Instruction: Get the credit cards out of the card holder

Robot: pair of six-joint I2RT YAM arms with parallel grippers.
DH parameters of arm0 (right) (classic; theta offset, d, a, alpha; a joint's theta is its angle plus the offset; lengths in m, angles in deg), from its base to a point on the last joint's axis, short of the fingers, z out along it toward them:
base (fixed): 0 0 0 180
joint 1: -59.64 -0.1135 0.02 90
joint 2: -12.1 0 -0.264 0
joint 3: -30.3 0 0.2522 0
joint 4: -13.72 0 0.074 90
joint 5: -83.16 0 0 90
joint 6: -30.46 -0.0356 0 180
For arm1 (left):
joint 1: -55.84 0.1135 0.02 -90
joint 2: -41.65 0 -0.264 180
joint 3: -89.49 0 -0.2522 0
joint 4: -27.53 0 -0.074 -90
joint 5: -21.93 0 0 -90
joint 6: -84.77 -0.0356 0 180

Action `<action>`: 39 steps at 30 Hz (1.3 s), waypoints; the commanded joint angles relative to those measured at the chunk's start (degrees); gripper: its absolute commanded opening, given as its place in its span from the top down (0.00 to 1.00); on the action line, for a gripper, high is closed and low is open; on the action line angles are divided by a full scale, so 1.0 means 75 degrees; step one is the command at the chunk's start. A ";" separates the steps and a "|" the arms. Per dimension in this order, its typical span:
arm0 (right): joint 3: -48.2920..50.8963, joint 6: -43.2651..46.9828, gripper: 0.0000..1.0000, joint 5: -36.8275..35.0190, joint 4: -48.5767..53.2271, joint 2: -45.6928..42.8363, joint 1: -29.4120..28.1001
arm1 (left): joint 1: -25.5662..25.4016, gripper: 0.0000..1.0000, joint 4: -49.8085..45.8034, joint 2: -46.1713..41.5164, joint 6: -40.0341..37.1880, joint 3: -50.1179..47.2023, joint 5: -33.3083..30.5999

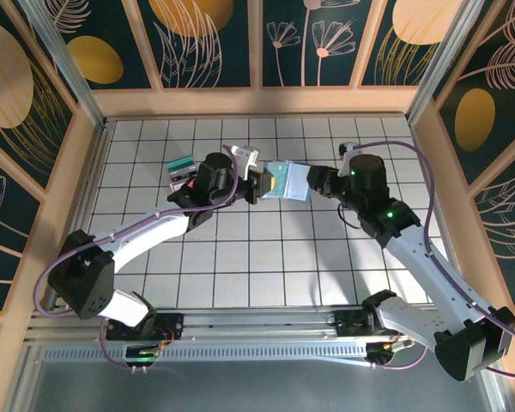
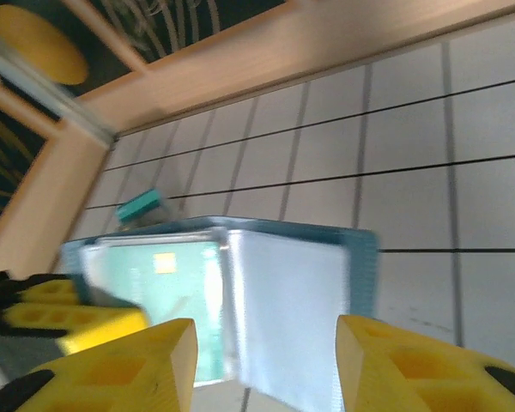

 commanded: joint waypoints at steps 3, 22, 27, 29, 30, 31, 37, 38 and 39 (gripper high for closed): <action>-0.0137 -0.0252 0.56 0.0918 -0.0559 0.0695 -0.0068 | -0.0012 0.98 0.0648 0.0065 0.0528 -0.0200 -0.0086; 0.0713 -0.0848 0.64 0.2123 -0.1453 0.2291 -0.0048 | 0.0040 1.00 0.1901 0.0182 0.1698 -0.1567 0.0341; 0.0956 -0.0885 0.65 0.2179 -0.1539 0.2474 0.0043 | 0.0041 1.00 0.2091 0.0034 0.1802 -0.1793 0.0330; 0.1116 -0.0920 0.66 0.2175 -0.1612 0.2464 0.0176 | 0.0046 1.00 0.2093 -0.0044 0.1802 -0.1849 0.0318; 0.1212 -0.0942 0.67 0.2192 -0.1661 0.2437 0.0272 | 0.0040 1.00 0.2118 -0.0085 0.1801 -0.1880 0.0306; 0.1300 -0.0967 0.68 0.2209 -0.1706 0.2426 0.0363 | 0.0046 1.00 0.2144 -0.0138 0.1809 -0.1919 0.0307; 0.1607 -0.0980 0.74 0.2187 -0.1831 0.2312 0.0752 | 0.0041 1.00 0.2164 -0.0240 0.1800 -0.2044 0.0375; 0.1649 -0.0980 0.74 0.2177 -0.1826 0.2283 0.0809 | 0.0042 1.00 0.2166 -0.0240 0.1798 -0.2069 0.0377; 0.1707 -0.0980 0.75 0.2163 -0.1835 0.2248 0.0880 | 0.0048 1.00 0.2167 -0.0234 0.1790 -0.2086 0.0366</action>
